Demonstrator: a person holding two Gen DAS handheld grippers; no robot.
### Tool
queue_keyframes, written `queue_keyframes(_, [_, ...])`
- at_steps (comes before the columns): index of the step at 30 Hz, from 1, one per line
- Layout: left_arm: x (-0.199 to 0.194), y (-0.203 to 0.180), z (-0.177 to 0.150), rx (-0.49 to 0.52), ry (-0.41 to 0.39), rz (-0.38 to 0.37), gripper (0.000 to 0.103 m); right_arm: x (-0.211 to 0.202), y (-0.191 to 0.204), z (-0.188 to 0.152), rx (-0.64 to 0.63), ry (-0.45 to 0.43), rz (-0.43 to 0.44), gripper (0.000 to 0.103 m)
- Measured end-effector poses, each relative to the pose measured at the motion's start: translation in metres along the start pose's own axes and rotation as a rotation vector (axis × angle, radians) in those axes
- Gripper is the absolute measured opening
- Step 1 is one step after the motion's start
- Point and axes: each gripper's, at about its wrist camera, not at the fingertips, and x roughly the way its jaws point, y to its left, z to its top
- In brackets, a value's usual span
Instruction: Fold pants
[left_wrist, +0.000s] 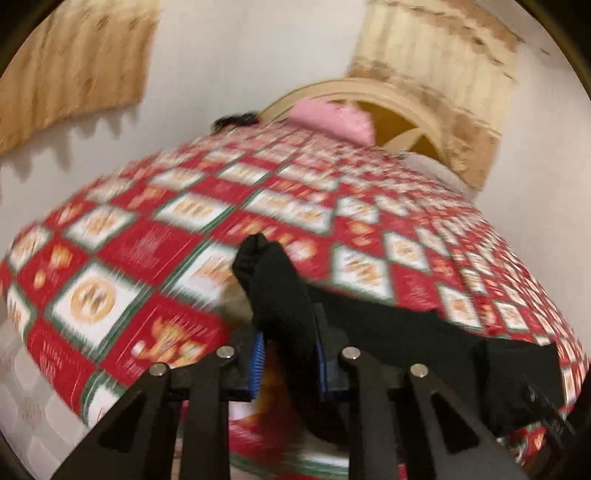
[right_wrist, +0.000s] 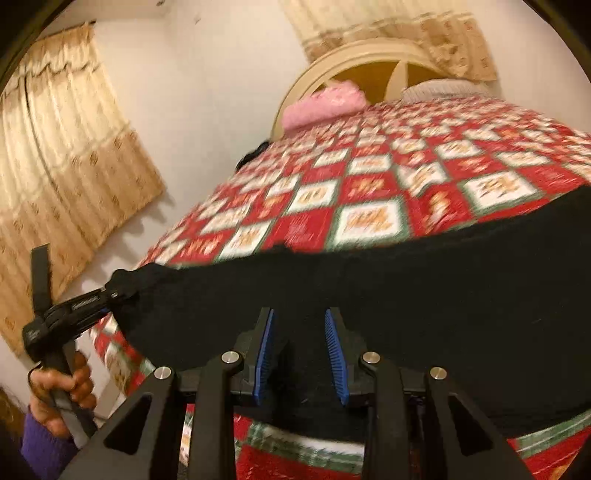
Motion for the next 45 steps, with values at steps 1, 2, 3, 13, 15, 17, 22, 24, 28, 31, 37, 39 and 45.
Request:
queue_keyframes(1, [-0.003, -0.011, 0.003, 0.030, -0.015, -0.023, 0.023, -0.004, -0.005, 0.003, 0.009, -0.013, -0.011, 0.030])
queue_keyframes(2, [-0.007, -0.026, 0.004, 0.068, -0.031, -0.057, 0.023, -0.007, -0.010, 0.006, 0.020, -0.021, -0.022, 0.030])
queue_keyframes(3, [-0.010, -0.041, 0.004, 0.103, -0.038, -0.094, 0.023, -0.009, -0.014, 0.008, 0.031, -0.025, -0.030, 0.030])
queue_keyframes(13, [0.001, -0.171, -0.037, 0.381, 0.050, -0.399, 0.023, -0.031, -0.067, 0.008, 0.169, -0.029, -0.108, 0.030])
queue_keyframes(15, [0.012, -0.187, -0.049, 0.422, 0.091, -0.415, 0.023, -0.032, -0.073, 0.006, 0.184, -0.020, -0.115, 0.030])
queue_keyframes(17, [0.018, -0.196, -0.059, 0.441, 0.123, -0.413, 0.023, -0.032, -0.078, 0.003, 0.197, -0.014, -0.114, 0.031])
queue_keyframes(22, [0.031, -0.201, -0.068, 0.438, 0.194, -0.387, 0.023, -0.028, -0.079, 0.001, 0.190, -0.004, -0.115, 0.031])
queue_keyframes(24, [0.030, -0.205, -0.070, 0.452, 0.197, -0.375, 0.023, -0.027, -0.079, 0.000, 0.187, -0.001, -0.119, 0.031])
queue_keyframes(28, [0.035, -0.211, -0.075, 0.465, 0.211, -0.356, 0.023, -0.025, -0.076, 0.000, 0.173, 0.008, -0.128, 0.031])
queue_keyframes(31, [0.038, -0.212, -0.075, 0.453, 0.217, -0.363, 0.023, -0.026, -0.078, 0.001, 0.186, 0.018, -0.115, 0.031])
queue_keyframes(37, [0.040, -0.207, -0.076, 0.420, 0.211, -0.388, 0.023, -0.035, -0.093, 0.016, 0.347, 0.026, 0.092, 0.045])
queue_keyframes(39, [0.039, -0.206, -0.076, 0.415, 0.202, -0.391, 0.023, -0.035, -0.094, 0.021, 0.402, 0.000, 0.178, 0.070])
queue_keyframes(45, [0.037, -0.199, -0.077, 0.379, 0.185, -0.419, 0.026, -0.005, -0.078, 0.028, 0.382, 0.083, 0.204, 0.070])
